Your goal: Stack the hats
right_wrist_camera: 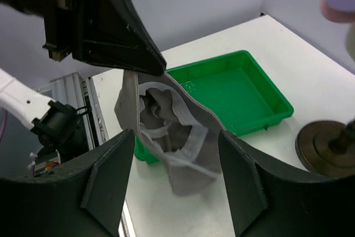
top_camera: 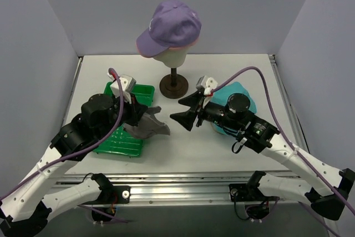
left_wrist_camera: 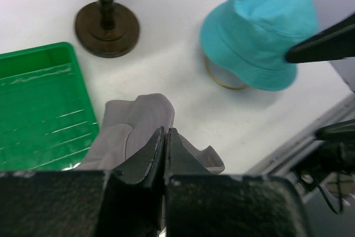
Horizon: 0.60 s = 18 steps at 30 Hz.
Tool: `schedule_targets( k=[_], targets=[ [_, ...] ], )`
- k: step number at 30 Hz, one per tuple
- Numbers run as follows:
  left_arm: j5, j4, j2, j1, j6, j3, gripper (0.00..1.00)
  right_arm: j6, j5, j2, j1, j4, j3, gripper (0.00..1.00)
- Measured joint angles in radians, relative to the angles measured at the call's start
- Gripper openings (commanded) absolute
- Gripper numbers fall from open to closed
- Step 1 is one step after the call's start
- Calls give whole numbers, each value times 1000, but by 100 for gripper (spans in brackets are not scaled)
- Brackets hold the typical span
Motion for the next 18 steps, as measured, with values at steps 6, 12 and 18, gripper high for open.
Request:
schedule_targets(
  k=[6, 12, 18],
  targets=[
    [155, 23, -66, -2, 0, 0, 2, -107, -66, 32, 103, 114, -82, 57],
    [183, 46, -83, -2, -15, -1, 2, -150, -73, 93, 208, 163, -108, 57],
    [155, 88, -54, -2, -41, -2, 2, -174, -16, 162, 335, 190, -126, 58]
  ],
)
